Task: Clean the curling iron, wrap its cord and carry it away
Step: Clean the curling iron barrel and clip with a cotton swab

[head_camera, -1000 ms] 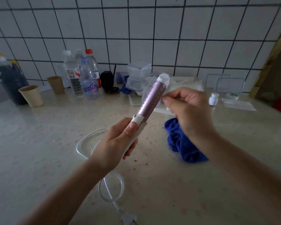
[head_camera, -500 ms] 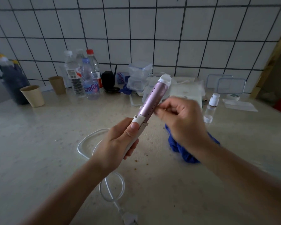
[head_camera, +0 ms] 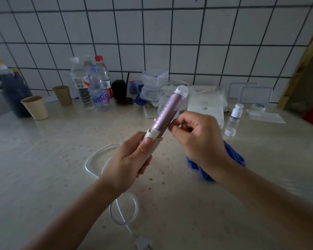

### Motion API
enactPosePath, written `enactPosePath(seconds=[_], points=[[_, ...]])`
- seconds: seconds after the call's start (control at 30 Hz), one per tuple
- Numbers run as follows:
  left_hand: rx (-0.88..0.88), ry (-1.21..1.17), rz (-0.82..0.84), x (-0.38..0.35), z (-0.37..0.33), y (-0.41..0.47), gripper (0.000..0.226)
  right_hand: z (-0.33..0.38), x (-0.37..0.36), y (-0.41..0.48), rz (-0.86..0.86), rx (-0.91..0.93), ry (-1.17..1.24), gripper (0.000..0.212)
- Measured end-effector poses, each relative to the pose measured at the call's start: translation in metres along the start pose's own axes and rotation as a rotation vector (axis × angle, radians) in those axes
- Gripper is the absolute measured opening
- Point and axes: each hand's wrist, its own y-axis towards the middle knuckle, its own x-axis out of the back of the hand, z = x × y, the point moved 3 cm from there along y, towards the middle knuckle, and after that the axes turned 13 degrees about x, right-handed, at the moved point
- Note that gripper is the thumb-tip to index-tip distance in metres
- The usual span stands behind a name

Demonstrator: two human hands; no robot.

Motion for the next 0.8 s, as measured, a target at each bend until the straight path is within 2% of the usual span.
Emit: enactPosePath(seconds=[0.07, 0.23, 0.33, 0.43, 0.67, 0.8], points=[[-0.003, 0.018, -0.006, 0.000, -0.001, 0.000, 0.053, 0.001, 0.001, 0.001, -0.004, -0.001, -0.014, 0.023], [-0.019, 0.066, -0.016, -0.001, -0.002, -0.002, 0.053, -0.009, 0.040, 0.024, -0.192, -0.030, -0.092, 0.016], [-0.021, 0.041, -0.018, -0.001, -0.002, -0.002, 0.055, -0.007, 0.024, 0.015, -0.111, -0.030, -0.052, 0.017], [-0.009, 0.021, -0.034, 0.000, -0.003, -0.001, 0.045, -0.001, 0.001, 0.000, 0.000, -0.008, -0.051, 0.023], [-0.015, 0.067, -0.041, 0.000, -0.003, -0.001, 0.043, -0.010, 0.029, 0.019, -0.139, -0.042, -0.053, 0.016], [-0.005, 0.024, -0.048, 0.001, -0.003, 0.000, 0.044, 0.002, -0.003, -0.003, 0.027, -0.016, -0.024, 0.017]])
